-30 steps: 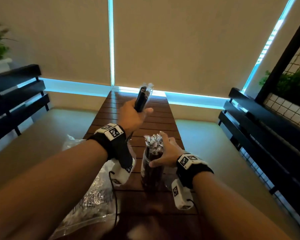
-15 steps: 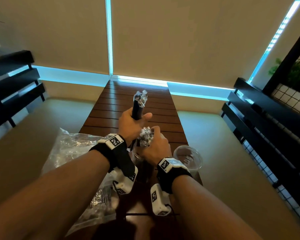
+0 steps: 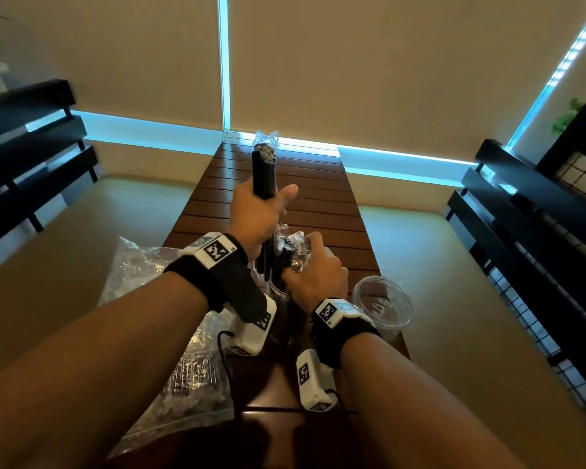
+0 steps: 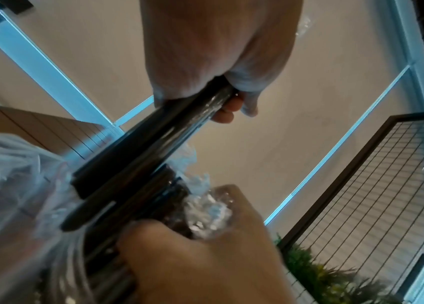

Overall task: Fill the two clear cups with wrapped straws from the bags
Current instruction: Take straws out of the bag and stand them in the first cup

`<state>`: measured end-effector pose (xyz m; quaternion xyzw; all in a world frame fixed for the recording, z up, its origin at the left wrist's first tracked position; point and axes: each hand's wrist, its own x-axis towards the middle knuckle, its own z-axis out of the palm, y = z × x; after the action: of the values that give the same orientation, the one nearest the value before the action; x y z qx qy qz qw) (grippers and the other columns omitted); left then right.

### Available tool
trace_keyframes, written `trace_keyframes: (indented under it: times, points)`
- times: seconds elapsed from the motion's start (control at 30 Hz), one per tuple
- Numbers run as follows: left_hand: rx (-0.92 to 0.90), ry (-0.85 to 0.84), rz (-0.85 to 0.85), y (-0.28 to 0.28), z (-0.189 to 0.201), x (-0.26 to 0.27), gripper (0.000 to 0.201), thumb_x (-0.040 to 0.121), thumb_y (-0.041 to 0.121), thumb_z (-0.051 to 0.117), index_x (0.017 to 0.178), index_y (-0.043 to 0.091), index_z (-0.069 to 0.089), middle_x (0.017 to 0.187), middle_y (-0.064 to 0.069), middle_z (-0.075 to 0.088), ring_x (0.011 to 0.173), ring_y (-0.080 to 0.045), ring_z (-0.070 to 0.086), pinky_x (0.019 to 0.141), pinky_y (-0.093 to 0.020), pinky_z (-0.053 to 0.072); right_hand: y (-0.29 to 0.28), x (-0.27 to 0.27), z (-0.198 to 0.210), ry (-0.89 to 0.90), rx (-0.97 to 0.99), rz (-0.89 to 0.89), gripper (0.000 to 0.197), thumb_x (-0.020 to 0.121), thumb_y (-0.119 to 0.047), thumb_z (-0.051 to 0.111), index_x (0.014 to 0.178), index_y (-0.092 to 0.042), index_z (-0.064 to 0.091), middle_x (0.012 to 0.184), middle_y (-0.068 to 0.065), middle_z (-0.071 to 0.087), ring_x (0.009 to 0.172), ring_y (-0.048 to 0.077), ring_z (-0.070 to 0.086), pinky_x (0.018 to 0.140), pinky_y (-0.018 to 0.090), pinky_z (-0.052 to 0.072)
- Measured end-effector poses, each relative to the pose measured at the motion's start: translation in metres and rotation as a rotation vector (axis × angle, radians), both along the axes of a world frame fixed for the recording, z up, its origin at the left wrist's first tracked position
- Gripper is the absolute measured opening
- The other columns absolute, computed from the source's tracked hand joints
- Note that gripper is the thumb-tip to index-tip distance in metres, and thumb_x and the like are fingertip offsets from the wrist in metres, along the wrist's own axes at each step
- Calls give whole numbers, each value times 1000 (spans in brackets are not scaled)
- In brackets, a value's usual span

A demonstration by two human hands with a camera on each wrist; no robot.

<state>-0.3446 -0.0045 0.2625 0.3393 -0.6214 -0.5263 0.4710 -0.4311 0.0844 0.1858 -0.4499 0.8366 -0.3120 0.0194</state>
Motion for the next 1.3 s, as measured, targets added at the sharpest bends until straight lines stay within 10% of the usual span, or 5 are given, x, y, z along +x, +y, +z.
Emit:
trace_keyframes:
  times: [0.6, 0.77, 0.9, 1.03, 1.3]
  points:
    - [14, 94, -2, 3, 14, -10, 30, 88, 22, 73, 72, 16, 48, 66, 2, 50, 61, -8, 56, 50, -14, 48, -16, 3, 7, -36, 75, -157, 59, 81, -55, 65, 121, -26, 33, 108, 7, 55, 91, 38, 63, 69, 39, 45]
    - [82, 154, 83, -3, 5, -18, 24, 88, 25, 73, 78, 22, 51, 70, 4, 53, 70, -11, 58, 63, -22, 45, -7, 2, 8, -75, 50, -98, 62, 79, -60, 63, 122, -27, 33, 110, 5, 53, 93, 35, 63, 68, 35, 42]
    - [192, 197, 173, -11, -7, -18, 27, 86, 31, 75, 102, 13, 62, 78, 4, 62, 75, -11, 62, 72, -28, 46, -4, 1, 6, -176, 32, -17, 69, 73, -45, 68, 128, -29, 28, 118, 5, 47, 101, 34, 60, 75, 38, 46]
    - [275, 251, 184, -14, -10, -18, 45, 86, 32, 74, 123, 11, 60, 90, 2, 66, 83, -11, 64, 79, -29, 47, -2, -6, 6, -236, 84, 138, 101, 61, -65, 73, 140, -32, 20, 130, 5, 41, 111, 31, 55, 88, 46, 50]
    - [156, 185, 12, -4, -24, -20, 26, 89, 20, 71, 77, 14, 48, 70, -3, 49, 62, -9, 55, 54, -18, 50, -1, -9, 1, -62, 16, 96, 73, 71, -66, 65, 127, -30, 34, 114, -2, 54, 99, 23, 61, 73, 30, 38]
